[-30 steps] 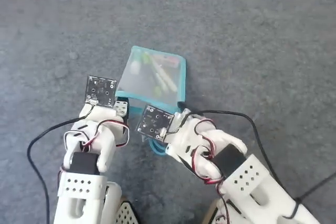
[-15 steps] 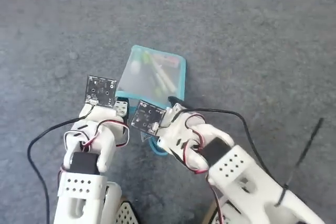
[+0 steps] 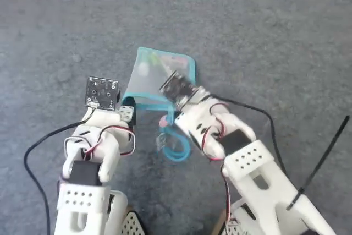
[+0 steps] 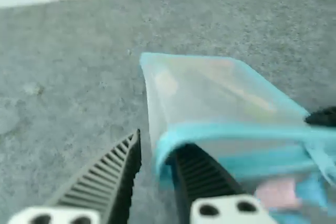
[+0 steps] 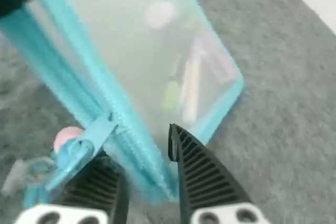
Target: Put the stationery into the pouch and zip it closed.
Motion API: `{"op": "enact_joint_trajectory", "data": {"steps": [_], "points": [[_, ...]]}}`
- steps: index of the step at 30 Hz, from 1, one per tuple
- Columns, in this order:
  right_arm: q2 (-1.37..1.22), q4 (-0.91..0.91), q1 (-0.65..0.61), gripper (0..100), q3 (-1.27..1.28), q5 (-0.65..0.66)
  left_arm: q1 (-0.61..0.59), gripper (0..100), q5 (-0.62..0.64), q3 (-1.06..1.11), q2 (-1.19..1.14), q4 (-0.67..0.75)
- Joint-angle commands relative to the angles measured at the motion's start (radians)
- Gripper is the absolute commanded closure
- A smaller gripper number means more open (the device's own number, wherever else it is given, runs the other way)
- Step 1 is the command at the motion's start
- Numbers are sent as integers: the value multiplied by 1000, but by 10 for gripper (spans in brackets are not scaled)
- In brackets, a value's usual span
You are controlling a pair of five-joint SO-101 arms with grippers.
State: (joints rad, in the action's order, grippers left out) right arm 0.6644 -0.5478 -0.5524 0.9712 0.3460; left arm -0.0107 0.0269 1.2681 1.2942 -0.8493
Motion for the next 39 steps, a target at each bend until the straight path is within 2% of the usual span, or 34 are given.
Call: {"op": "enact_joint_trajectory", "data": {"steps": [1, 5, 7, 13, 18, 21, 24, 34, 37, 39], "points": [[-82, -28, 90, 992, -103, -54, -8, 897, -5, -90, 206, -164], [-148, -28, 94, 992, -150, -55, 9, 896, -98, -33, 457, -252], [-168, -62, 93, 993, -199, -75, 58, 898, -140, -27, 555, -305], [-139, -231, 74, 993, -316, -104, 269, 893, -167, 21, 382, -226], [-41, -271, -1, 993, -270, -104, 310, 778, -118, 45, 224, -144], [41, -271, -44, 993, -221, -104, 331, 769, -104, 47, 186, -126], [120, -271, -70, 993, -166, -104, 350, 791, -104, 53, 187, -121], [245, -298, -82, 993, -95, -77, 307, 810, -106, 82, 183, -72], [239, -302, -82, 993, -95, -77, 307, 879, -110, 82, 186, -72], [239, -306, -81, 993, -94, -75, 307, 960, -137, 82, 187, -72]]}}
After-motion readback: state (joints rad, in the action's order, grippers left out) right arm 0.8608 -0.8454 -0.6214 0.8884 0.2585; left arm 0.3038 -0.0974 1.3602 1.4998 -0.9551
